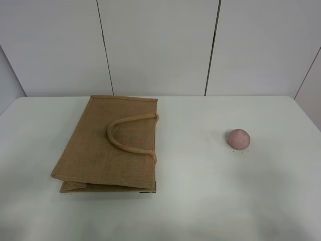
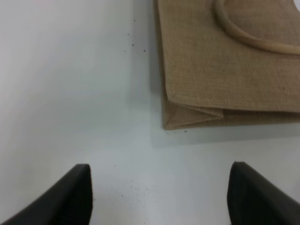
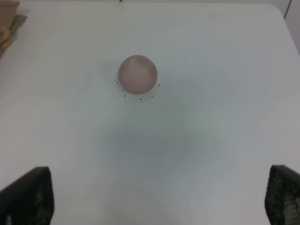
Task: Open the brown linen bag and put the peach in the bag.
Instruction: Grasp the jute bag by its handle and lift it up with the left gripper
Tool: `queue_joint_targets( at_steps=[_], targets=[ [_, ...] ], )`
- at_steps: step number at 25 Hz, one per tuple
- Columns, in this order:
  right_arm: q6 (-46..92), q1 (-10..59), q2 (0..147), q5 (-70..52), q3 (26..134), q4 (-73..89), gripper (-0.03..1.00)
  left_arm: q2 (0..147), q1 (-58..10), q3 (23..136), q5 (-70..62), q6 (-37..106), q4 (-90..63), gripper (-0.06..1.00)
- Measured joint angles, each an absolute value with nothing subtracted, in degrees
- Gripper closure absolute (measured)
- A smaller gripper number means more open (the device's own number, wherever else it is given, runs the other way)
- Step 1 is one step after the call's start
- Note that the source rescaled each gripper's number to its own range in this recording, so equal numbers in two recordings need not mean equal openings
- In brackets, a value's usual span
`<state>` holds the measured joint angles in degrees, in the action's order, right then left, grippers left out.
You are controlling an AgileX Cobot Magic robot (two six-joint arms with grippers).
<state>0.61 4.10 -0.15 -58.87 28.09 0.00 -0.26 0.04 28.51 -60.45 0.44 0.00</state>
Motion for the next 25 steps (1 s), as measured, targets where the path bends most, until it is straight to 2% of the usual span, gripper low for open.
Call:
queue_joint_targets(
  at_steps=[11, 14, 18, 25],
  targets=[
    [0.6, 4.1, -0.1, -58.9, 28.1, 0.0, -0.03, -0.3, 0.0, 28.5, -60.4, 0.4, 0.0, 0.09],
    [0.6, 4.1, -0.1, -58.9, 28.1, 0.0, -0.03, 1.0, 0.0, 28.5, -60.4, 0.0, 0.0, 0.03],
    [0.6, 4.1, -0.1, -58.9, 28.1, 0.0, -0.03, 9.1, 0.0, 30.3, -60.4, 0.0, 0.0, -0.04],
    [0.6, 4.1, -0.1, -58.9, 28.1, 0.0, -0.03, 33.6, 0.0, 41.2, -59.2, 2.0, 0.0, -0.05]
  ],
)
